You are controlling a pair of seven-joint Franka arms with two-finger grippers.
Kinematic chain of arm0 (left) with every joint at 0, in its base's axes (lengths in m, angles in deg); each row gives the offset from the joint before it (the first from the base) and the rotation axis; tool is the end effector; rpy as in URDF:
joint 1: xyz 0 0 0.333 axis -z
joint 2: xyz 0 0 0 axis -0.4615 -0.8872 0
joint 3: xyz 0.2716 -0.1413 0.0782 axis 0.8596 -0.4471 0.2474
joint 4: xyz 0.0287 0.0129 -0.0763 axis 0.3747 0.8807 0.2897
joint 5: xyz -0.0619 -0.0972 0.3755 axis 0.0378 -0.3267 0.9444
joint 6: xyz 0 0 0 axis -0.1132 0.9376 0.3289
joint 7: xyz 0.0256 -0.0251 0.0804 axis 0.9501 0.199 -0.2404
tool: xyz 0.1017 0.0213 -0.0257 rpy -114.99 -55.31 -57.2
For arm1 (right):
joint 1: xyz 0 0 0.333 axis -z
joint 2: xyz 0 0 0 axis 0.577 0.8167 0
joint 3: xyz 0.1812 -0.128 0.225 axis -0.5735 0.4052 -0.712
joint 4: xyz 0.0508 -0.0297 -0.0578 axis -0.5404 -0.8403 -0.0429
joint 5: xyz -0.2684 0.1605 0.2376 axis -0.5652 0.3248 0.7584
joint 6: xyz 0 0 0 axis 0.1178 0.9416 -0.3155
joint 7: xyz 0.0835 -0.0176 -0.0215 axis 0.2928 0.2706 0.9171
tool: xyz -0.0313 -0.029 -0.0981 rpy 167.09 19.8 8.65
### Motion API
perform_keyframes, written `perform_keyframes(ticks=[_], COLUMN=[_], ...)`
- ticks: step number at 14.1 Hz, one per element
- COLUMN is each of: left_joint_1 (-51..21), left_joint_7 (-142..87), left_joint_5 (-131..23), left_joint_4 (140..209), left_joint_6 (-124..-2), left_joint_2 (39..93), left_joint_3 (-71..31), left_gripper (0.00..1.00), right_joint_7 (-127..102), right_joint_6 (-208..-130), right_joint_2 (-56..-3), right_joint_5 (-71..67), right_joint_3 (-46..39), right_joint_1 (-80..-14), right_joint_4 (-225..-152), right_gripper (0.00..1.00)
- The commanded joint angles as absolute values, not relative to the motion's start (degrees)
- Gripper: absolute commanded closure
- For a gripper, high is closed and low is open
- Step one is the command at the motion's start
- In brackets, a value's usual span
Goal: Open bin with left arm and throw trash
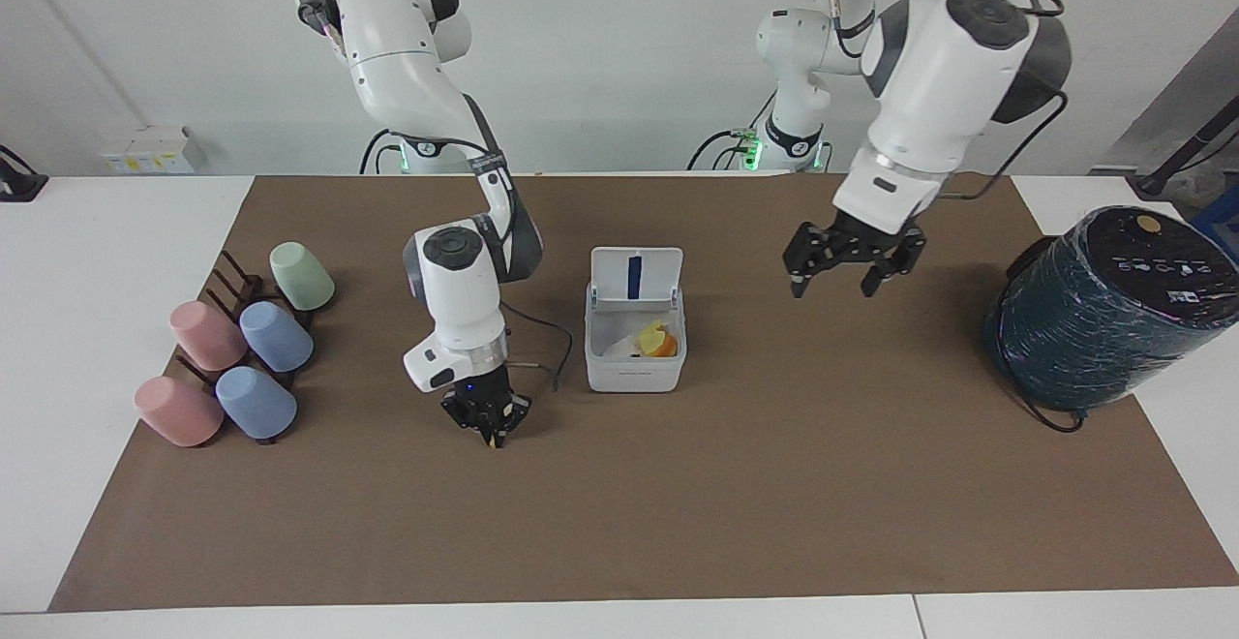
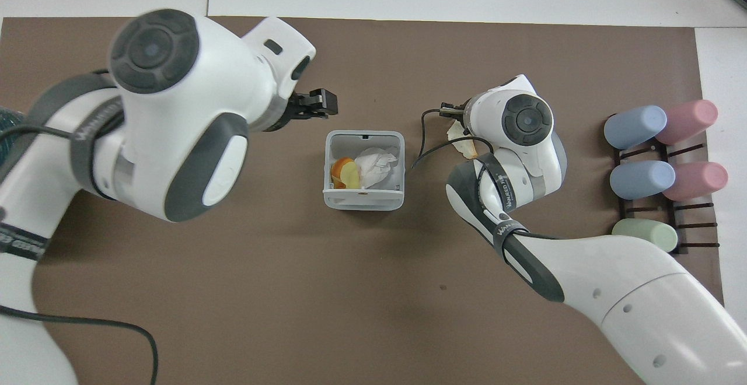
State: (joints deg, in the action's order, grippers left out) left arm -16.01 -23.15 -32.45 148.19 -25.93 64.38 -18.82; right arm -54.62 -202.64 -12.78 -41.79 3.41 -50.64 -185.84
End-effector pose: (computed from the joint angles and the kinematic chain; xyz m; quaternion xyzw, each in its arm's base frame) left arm 0.6154 -0.1455 0.5886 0.9972 -0.0129 0.0545 0.0486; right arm 0.6663 0.1886 0.2852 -0.9812 0.0985 -0.1644 0.0225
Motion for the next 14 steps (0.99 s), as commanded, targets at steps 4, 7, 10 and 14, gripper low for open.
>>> perform_keyframes(ticks=[4,7,10,14], left_joint_1=[-20.3,-20.4,-20.3,-23.9], left_joint_7=[-8.6,-7.6,-8.8,-10.0], left_joint_5=[-19.2,-18.2,-19.4,-30.8], left_joint_4=[148.3,148.7,150.5,153.4], left_joint_6=[-14.2,-15.7,-19.2,-23.6], left_joint_2=[69.4,70.9,71.5,72.5], left_joint_3=[-19.5,-19.7,-19.7,-19.7], left_gripper=[0.0,0.0,0.0,0.0], right_joint_7=[-56.2,-56.7,-60.4,-68.2], right_joint_6=[-194.0,-188.0,-186.0,-183.8], right_joint_2=[-19.7,-19.8,-19.7,-20.0], right_joint_5=[-42.7,-42.3,-42.5,-43.1], right_joint_3=[2.5,0.2,-2.1,-2.1], right_joint_1=[-50.4,-51.1,-53.6,-59.1], right_joint_4=[-182.7,-175.1,-172.9,-173.2], right_gripper=[1.0,1.0,1.0,1.0])
